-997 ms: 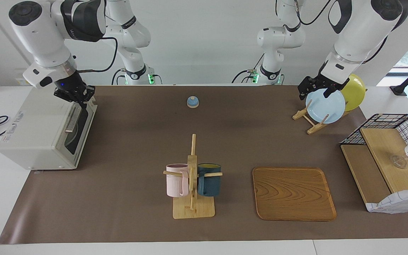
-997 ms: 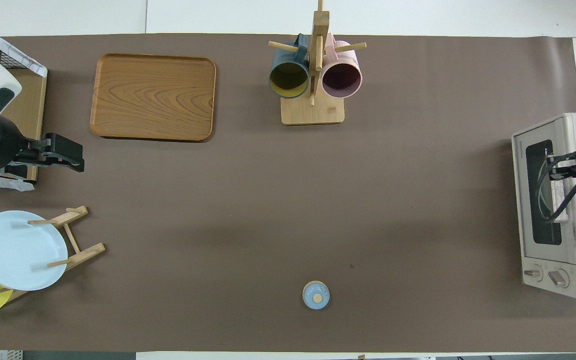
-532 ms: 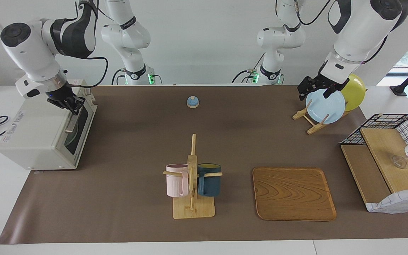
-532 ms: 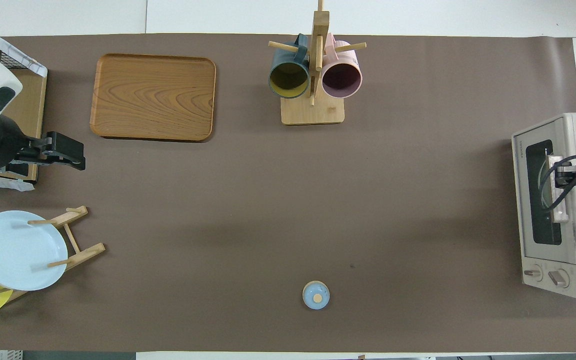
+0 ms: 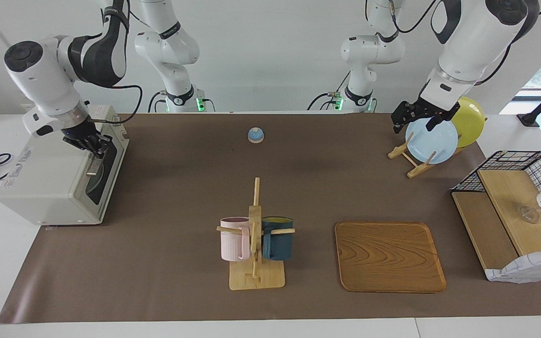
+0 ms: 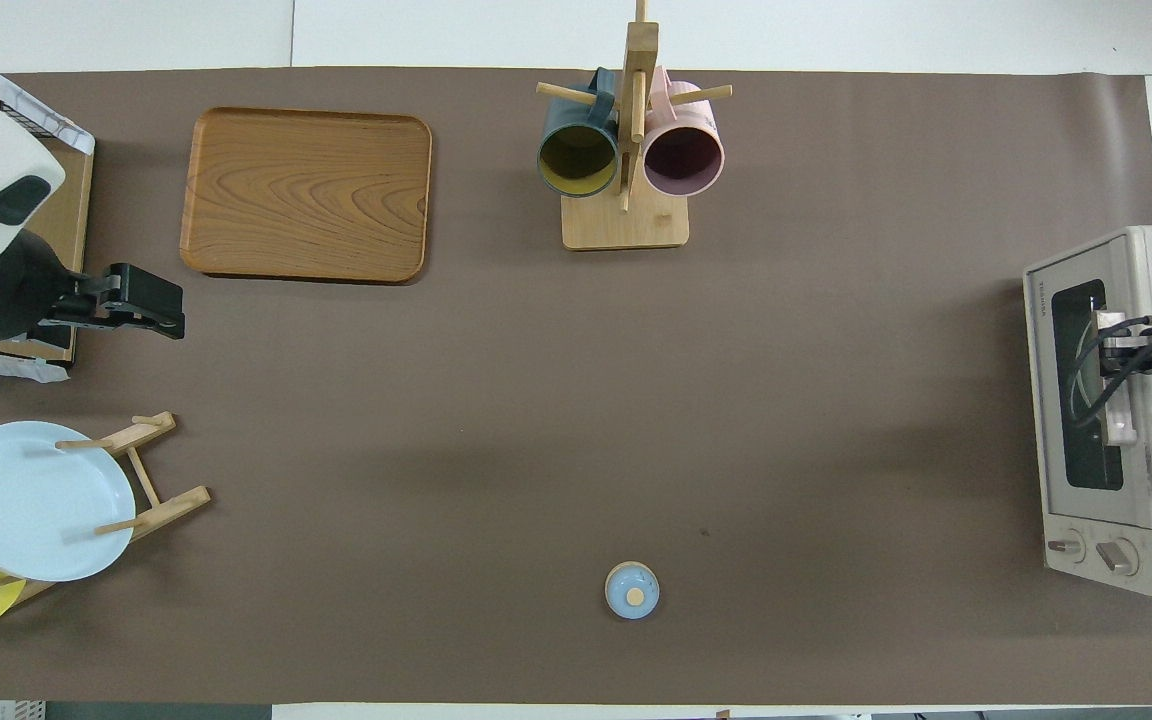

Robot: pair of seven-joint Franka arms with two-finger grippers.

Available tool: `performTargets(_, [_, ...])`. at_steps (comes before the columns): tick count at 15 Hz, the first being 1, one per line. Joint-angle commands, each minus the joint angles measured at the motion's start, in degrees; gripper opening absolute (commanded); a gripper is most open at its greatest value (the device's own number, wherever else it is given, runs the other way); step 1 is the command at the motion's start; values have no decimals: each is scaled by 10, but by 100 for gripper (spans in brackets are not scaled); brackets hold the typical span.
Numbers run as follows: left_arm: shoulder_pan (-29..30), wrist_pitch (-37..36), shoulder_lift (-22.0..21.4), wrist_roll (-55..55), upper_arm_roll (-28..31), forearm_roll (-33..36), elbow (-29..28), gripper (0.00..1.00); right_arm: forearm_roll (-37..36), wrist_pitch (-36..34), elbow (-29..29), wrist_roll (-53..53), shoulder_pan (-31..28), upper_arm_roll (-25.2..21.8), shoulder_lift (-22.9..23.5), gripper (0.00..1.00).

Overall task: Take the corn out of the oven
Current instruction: 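Reach the right gripper to the toaster oven door handle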

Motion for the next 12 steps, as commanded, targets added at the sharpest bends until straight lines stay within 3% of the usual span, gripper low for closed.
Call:
performTargets(1, [-9,13,-13,4,5,2,-16,100,-9,17,-18,-48,-15,6,-2,0])
performTargets(8, [-10,19,-12,3,5,1,-16,100,-8,43,-42,-44,-7,8,-2,0])
performTargets(12, [-10,19,-13,3,5,1,-16,100,-6,78,-62,-14,29,9,9,0])
